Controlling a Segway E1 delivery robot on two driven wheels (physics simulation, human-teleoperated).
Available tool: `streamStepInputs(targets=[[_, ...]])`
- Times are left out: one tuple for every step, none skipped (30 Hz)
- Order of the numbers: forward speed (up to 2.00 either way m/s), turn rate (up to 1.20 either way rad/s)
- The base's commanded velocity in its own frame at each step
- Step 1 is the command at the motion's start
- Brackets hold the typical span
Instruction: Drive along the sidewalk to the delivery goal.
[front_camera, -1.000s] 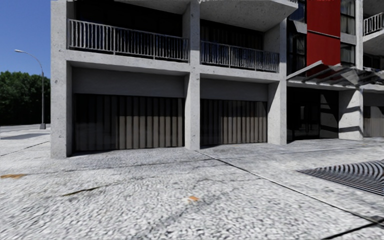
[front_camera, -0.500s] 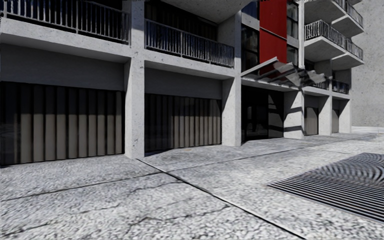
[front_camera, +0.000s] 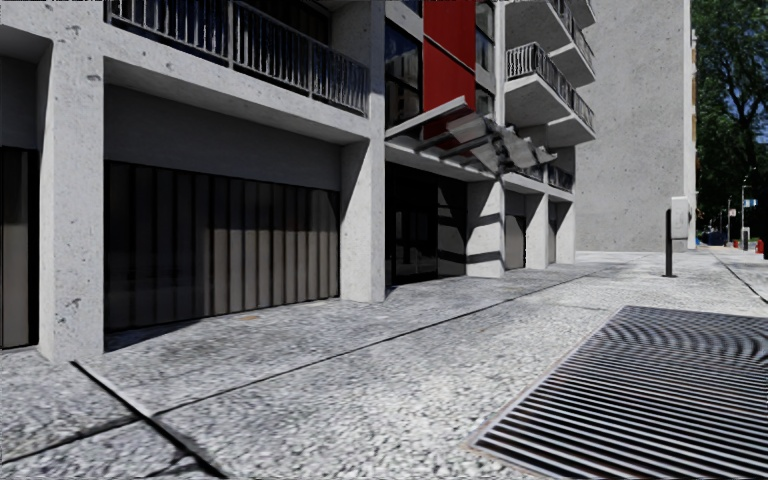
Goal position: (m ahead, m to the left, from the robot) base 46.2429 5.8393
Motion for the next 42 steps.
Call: streamStepInputs(targets=[[2.00,-0.63],[2.00,-0.63],[2.00,-0.63],[2.00,-0.63],[2.00,-0.63],[2.00,-0.63],[2.00,-0.63],[2.00,-0.63],[2.00,-0.63],[2.00,-0.63],[2.00,-0.63],[2.00,-0.63],[2.00,-0.63],[2.00,-0.63],[2.00,-0.63],[2.00,-0.63],[2.00,-0.63],[2.00,-0.63],[2.00,-0.63],[2.00,-0.63],[2.00,-0.63],[2.00,-0.63],[2.00,-0.63],[2.00,-0.62],[2.00,-0.61],[2.00,-0.61],[2.00,-0.48],[2.00,0.00],[2.00,0.00],[2.00,0.00],[2.00,0.00],[2.00,0.00],[2.00,0.00],[2.00,0.00],[2.00,0.00],[2.00,0.00],[2.00,0.00],[2.00,0.00],[2.00,0.00],[2.00,0.00],[2.00,0.00],[2.00,0.00]])
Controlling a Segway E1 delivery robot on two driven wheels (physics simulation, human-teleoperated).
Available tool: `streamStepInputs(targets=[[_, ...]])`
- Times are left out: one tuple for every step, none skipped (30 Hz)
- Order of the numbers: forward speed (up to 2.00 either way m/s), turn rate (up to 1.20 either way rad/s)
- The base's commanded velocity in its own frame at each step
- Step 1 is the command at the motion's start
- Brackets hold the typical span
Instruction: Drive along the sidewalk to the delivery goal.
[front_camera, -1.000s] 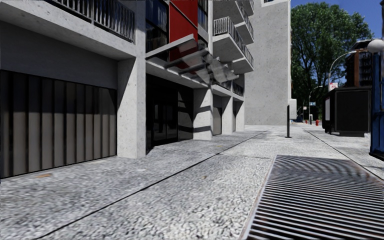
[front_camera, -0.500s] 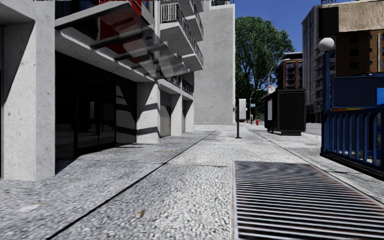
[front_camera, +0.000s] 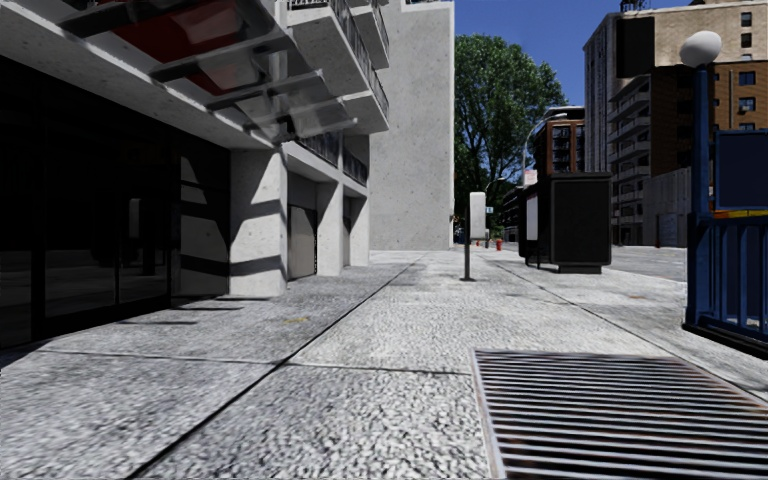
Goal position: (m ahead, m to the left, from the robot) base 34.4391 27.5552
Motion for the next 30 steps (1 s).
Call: streamStepInputs(targets=[[2.00,0.00],[2.00,0.00],[2.00,0.00],[2.00,0.00],[2.00,0.00],[2.00,0.00],[2.00,0.00],[2.00,0.00],[2.00,0.00],[2.00,0.00],[2.00,0.00],[2.00,0.00],[2.00,0.00],[2.00,0.00],[2.00,0.00],[2.00,0.00],[2.00,0.00],[2.00,0.00],[2.00,0.00],[2.00,0.00],[2.00,0.00],[2.00,0.00],[2.00,0.00],[2.00,0.00],[2.00,0.00],[2.00,-0.07],[2.00,-0.10],[2.00,-0.10],[2.00,-0.11],[2.00,-0.11]])
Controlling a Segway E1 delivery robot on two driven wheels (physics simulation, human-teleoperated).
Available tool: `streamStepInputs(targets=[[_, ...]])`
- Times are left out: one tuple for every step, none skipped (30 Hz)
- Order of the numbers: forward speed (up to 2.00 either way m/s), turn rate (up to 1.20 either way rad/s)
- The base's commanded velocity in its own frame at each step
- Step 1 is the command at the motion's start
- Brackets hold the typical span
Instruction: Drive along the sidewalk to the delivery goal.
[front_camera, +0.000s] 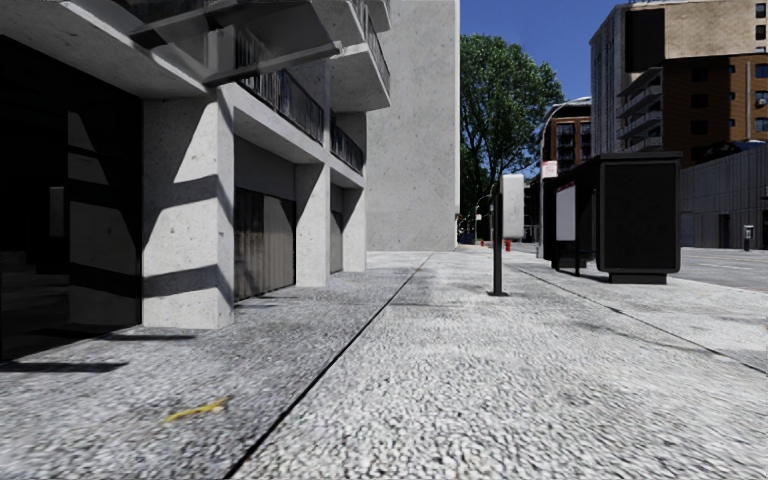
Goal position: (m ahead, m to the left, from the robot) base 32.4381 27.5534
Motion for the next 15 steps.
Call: streamStepInputs(targets=[[2.00,-0.11],[2.00,-0.12],[2.00,-0.12],[2.00,-0.12],[2.00,-0.12],[2.00,-0.12],[2.00,-0.12],[2.00,-0.12],[2.00,-0.12],[2.00,-0.12],[2.00,-0.12],[2.00,-0.12],[2.00,-0.13],[2.00,-0.14],[2.00,-0.17]])
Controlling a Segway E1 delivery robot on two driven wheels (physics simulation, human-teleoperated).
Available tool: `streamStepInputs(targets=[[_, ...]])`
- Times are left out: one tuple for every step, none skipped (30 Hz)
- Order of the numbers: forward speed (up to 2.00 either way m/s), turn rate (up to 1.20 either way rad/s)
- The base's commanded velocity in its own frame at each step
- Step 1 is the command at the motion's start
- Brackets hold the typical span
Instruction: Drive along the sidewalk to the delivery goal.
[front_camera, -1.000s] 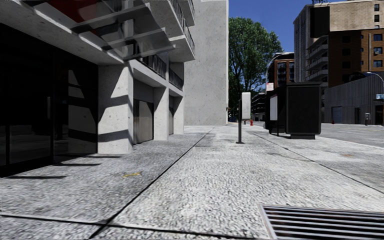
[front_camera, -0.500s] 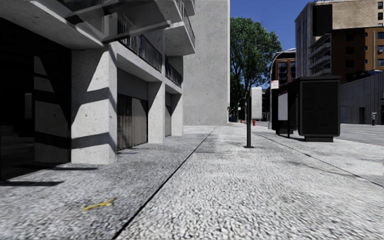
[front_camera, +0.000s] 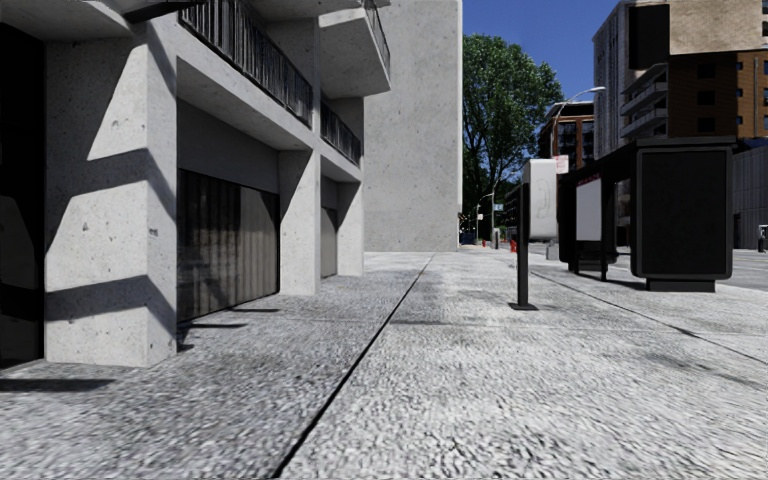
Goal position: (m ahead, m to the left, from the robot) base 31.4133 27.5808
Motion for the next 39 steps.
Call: streamStepInputs(targets=[[2.00,-0.17],[2.00,-0.19],[2.00,-0.20],[2.00,-0.22],[2.00,-0.22],[2.00,-0.22],[2.00,-0.22],[2.00,-0.22],[2.00,-0.22],[2.00,-0.22],[2.00,-0.23],[2.00,-0.26],[2.00,-0.27],[2.00,-0.27],[2.00,-0.28],[2.00,-0.28],[2.00,-0.28],[2.00,-0.28],[2.00,-0.28],[2.00,-0.28],[2.00,-0.28],[2.00,-0.25],[2.00,-0.25],[2.00,-0.13],[2.00,0.00],[2.00,0.00],[2.00,0.00],[2.00,0.00],[2.00,0.00],[2.00,0.00],[2.00,0.00],[2.00,0.00],[2.00,0.00],[2.00,0.00],[2.00,0.00],[2.00,0.00],[2.00,0.00],[2.00,0.00],[2.00,0.00]])
